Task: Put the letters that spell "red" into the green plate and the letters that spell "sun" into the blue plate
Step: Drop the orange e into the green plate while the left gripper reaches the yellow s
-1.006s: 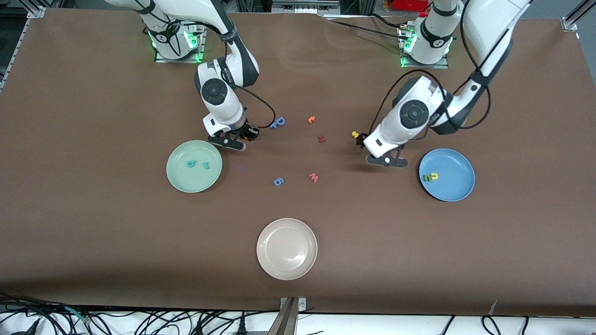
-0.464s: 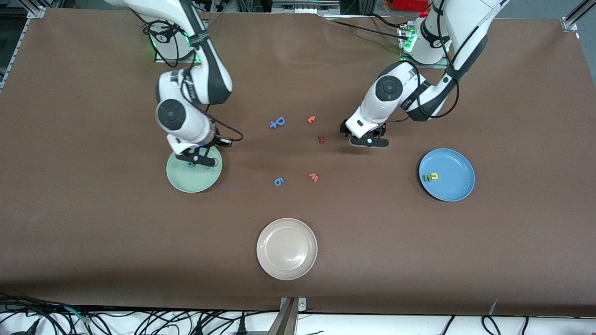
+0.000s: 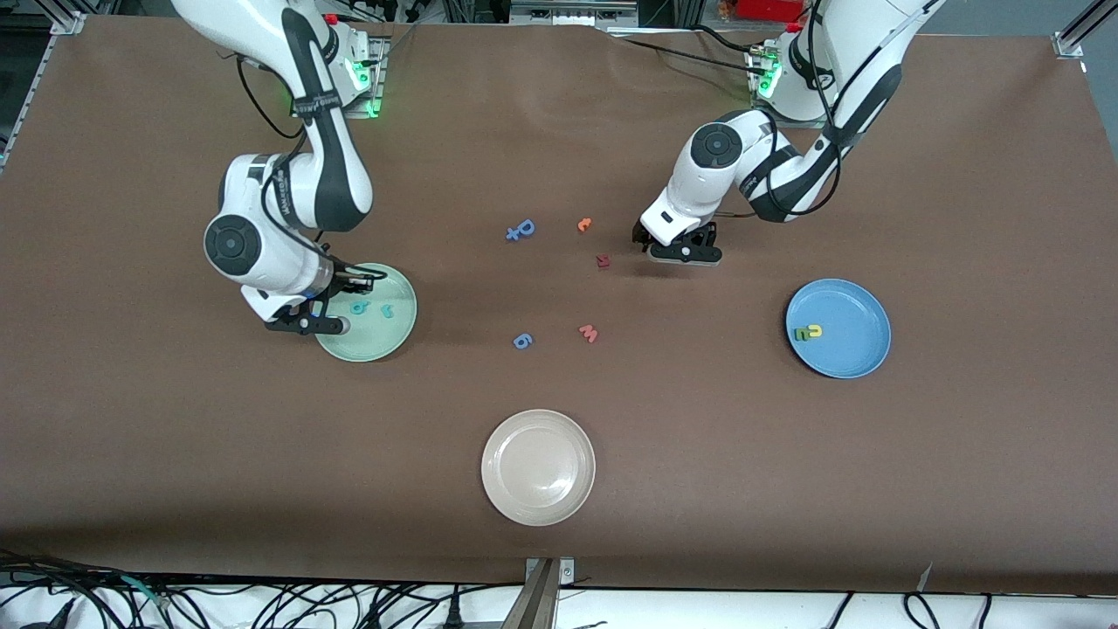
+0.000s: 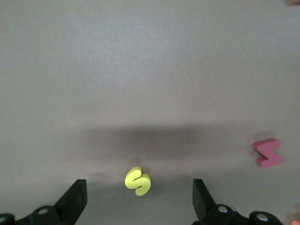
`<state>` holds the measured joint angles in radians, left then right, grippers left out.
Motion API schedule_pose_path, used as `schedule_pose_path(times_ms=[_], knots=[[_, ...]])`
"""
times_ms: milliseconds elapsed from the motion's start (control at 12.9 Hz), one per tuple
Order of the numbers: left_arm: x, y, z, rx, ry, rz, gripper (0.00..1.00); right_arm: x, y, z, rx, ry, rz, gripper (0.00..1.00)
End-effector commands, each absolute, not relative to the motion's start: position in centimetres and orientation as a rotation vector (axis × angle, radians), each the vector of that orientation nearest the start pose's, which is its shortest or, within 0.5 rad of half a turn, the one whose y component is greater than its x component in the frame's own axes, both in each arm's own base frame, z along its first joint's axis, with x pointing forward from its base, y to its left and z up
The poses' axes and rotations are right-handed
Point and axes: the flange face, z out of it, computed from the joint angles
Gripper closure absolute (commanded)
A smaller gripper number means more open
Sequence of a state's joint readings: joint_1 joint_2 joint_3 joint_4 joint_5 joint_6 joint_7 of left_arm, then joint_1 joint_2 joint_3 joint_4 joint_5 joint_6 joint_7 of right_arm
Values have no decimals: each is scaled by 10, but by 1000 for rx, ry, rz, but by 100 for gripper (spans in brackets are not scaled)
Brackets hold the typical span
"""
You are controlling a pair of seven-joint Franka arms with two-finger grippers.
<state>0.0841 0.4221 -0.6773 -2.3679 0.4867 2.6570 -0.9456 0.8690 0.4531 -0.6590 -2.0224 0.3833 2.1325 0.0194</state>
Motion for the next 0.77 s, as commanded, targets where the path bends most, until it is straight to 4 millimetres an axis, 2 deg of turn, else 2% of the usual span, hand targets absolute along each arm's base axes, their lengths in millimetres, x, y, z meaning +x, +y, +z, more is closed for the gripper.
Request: schedule_pose_path(times_ms=[0,232,387,541,619,696], knots=[[394,-303,181,-3170,60,-6,4,555,131,218,-3149,-27,404,84],[393,-304,174,-3179,31,-36,11,547,133,200,-3155,-52,460,80],[391,-305,173,-3173,-2,-53,28,547,132,200,-3155,-54,462,42],[388,-306,170,-3170,-13,-52,50,550,134,204,-3152,-58,445,13],[388,-306,169,-3169,-21,-54,62,551,136,210,-3146,-64,432,2],[388,-306,168,-3168,-24,-53,68,556,139,221,-3137,-67,411,1]])
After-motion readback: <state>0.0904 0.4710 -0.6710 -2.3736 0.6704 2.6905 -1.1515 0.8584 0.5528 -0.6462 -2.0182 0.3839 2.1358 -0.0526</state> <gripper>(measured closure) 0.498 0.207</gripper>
